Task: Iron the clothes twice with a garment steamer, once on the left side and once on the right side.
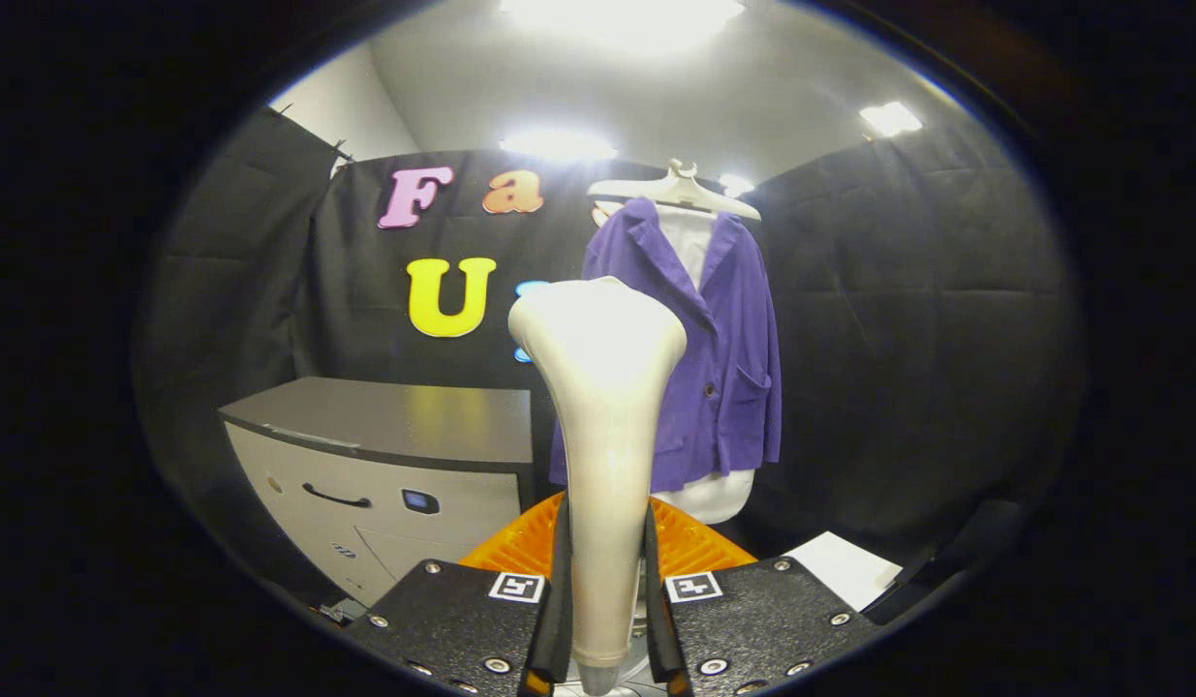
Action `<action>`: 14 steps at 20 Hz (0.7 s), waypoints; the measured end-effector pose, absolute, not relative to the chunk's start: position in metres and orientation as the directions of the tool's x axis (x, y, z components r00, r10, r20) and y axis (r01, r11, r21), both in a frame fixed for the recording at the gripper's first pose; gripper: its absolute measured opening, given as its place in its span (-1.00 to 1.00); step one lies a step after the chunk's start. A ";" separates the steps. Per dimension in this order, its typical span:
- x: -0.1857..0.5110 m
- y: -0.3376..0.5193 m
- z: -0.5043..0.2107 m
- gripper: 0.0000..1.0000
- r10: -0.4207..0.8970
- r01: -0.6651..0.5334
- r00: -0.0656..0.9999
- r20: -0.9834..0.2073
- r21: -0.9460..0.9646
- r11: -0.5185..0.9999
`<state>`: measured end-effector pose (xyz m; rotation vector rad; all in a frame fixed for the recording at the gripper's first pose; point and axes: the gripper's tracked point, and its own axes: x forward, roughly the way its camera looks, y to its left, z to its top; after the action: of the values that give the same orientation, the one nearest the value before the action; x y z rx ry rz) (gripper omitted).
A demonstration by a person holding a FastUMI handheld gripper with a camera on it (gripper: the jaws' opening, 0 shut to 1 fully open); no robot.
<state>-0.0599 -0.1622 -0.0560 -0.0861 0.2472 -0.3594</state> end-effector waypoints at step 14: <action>-0.099 -0.060 -0.064 -0.38 -0.296 0.265 0.930 -0.217 -0.159 0.951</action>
<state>-0.0985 -0.0604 -0.0637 -0.1277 0.2418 -0.2879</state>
